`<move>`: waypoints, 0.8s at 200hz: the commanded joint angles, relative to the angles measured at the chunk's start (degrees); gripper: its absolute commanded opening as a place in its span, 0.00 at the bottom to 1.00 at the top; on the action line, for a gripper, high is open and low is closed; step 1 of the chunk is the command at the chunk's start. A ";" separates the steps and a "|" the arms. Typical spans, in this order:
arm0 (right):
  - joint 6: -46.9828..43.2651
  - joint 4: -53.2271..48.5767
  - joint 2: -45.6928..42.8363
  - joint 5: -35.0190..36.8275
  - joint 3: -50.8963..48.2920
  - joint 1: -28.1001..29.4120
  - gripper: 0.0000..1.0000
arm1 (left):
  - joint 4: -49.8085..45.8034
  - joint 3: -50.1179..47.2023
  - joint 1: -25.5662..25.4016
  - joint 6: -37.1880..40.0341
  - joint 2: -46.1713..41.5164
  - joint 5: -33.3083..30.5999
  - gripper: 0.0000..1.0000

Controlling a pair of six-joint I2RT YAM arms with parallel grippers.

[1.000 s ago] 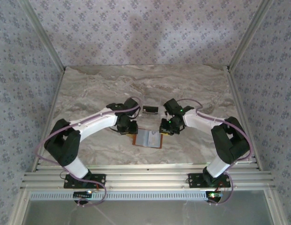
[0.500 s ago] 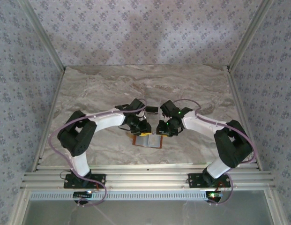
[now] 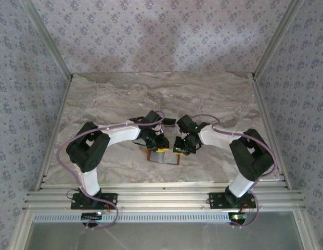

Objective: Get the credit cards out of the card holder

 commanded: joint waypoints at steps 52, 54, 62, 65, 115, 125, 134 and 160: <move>-0.92 -1.84 2.28 1.18 0.57 0.31 0.14 | -6.56 2.06 -0.80 3.43 0.98 -3.38 0.26; -0.90 -1.79 2.25 1.20 0.60 0.31 0.14 | -6.61 2.16 -0.81 3.45 1.02 -3.44 0.26; -1.01 -1.78 2.27 1.23 0.63 0.31 0.14 | -6.86 2.28 -0.98 3.69 1.19 -3.56 0.26; -1.02 -1.89 2.26 1.17 0.68 0.28 0.14 | -6.84 2.30 -1.00 3.76 1.23 -3.55 0.26; -1.28 -2.32 2.16 1.37 0.80 0.20 0.12 | -10.71 4.12 -2.12 4.95 2.35 -7.10 0.23; -1.22 -2.34 2.14 1.35 0.77 0.12 0.11 | -10.91 4.13 -2.13 5.17 2.13 -7.66 0.23; -1.29 -2.38 2.12 1.41 0.62 0.05 0.10 | -10.93 4.17 -2.13 5.21 1.88 -7.84 0.23; -1.47 -2.91 1.88 2.08 0.59 0.01 0.08 | -10.72 3.77 -2.13 4.86 0.24 -8.42 0.23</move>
